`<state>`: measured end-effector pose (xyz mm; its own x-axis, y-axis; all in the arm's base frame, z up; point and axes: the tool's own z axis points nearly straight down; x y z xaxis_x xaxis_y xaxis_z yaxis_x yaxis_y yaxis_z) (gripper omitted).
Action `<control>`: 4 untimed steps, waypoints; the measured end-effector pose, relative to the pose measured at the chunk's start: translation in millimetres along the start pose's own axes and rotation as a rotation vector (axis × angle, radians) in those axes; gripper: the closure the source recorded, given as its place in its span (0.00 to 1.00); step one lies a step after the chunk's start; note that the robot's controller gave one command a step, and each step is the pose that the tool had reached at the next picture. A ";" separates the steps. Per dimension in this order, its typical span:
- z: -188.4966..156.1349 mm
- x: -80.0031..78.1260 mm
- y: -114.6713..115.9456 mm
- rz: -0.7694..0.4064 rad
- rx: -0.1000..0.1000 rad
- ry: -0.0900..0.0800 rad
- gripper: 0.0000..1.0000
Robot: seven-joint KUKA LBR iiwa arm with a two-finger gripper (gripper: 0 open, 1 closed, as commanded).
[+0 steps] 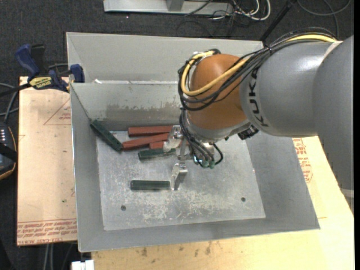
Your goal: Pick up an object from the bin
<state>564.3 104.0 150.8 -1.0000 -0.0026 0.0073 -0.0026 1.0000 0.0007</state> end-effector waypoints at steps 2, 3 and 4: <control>61.4 15.5 17.3 0.043 -0.002 -0.012 0.00; 67.3 15.7 19.5 0.062 -0.003 -0.015 0.00; 56.9 20.3 25.2 0.090 -0.001 -0.008 0.00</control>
Offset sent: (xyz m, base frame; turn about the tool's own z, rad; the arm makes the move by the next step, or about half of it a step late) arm -0.0225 0.0216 -0.0808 0.0548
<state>543.4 129.2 94.1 -0.9961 0.0877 -0.0010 0.0877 0.9961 0.0016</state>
